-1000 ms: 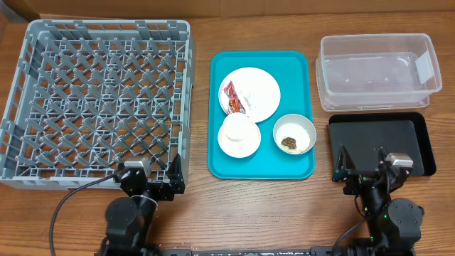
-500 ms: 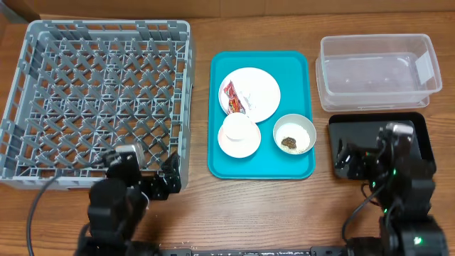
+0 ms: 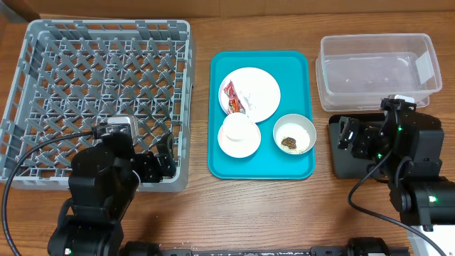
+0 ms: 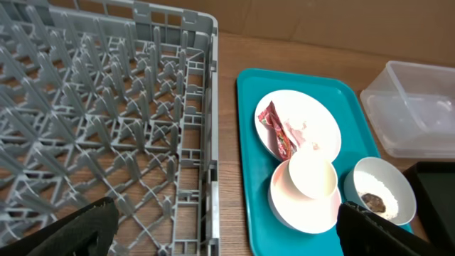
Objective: Sort waste into correct bins and load items into the dishwasher
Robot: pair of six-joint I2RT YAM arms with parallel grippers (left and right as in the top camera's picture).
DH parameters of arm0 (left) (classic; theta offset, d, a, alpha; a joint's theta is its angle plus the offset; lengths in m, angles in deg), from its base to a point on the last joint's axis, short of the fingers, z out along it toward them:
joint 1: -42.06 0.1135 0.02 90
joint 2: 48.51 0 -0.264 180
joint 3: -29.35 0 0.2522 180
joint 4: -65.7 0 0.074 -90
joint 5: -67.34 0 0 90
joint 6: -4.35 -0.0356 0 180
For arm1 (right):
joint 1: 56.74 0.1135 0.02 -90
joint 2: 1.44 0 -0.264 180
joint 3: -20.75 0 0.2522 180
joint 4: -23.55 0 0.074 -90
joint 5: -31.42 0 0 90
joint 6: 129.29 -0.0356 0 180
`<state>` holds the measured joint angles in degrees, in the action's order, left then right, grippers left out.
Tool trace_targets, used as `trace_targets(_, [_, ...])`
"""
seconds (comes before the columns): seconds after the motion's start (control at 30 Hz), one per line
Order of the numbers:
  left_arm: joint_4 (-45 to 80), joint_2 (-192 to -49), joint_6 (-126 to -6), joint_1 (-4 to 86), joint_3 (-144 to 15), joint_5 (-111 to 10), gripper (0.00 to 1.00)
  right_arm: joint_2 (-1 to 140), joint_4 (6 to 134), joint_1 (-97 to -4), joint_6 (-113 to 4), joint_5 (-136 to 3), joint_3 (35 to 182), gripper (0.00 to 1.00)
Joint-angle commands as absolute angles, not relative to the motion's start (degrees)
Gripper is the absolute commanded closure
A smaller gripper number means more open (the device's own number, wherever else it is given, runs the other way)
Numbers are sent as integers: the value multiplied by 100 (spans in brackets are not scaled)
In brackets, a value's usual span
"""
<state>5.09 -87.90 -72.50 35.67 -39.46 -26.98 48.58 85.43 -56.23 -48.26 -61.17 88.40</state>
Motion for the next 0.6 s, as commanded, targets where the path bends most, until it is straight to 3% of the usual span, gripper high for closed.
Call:
trace_targets(0.0, [421, -8773, -7691, 3538, -4147, -2626, 0, 4836, 8451, -5579, -4826, -6130, 9015, 0])
trace_targets(0.57, [63, -8924, -7372, 3538, -4346, -1482, 0, 5643, 7846, -5577, -4181, -6727, 9340, 0])
